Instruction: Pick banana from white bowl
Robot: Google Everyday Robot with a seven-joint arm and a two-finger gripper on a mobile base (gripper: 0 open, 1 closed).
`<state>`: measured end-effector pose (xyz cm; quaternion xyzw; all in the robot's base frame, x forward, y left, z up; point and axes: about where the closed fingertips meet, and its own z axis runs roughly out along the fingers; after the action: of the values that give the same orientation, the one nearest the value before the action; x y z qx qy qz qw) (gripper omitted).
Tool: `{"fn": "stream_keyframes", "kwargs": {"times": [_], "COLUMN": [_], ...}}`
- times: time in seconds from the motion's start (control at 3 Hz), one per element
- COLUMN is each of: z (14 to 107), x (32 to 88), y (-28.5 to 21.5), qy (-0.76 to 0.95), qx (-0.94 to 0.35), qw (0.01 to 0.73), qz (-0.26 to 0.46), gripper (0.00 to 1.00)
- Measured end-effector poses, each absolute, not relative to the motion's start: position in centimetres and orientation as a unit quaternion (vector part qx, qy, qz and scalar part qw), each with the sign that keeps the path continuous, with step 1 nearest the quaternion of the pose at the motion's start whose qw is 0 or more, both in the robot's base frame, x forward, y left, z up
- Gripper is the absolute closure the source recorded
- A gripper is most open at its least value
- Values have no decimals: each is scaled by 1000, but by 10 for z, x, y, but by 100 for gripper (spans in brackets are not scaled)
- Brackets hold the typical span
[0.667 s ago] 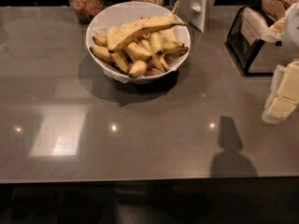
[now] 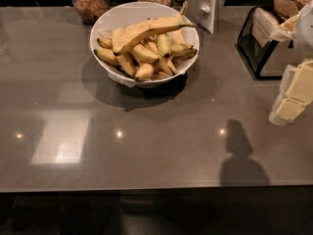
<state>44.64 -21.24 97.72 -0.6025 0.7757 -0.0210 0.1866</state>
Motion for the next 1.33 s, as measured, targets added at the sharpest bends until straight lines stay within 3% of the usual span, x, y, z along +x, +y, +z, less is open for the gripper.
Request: {"fn": "stream_keyframes", "kwargs": {"times": [0.67, 1.33], "z": [988, 994], "x": [511, 583], "y": [-183, -132], "qy": [741, 707], "qx": [-606, -625], "qw": [288, 323], "qz": [28, 76], "gripper": [0, 0]}}
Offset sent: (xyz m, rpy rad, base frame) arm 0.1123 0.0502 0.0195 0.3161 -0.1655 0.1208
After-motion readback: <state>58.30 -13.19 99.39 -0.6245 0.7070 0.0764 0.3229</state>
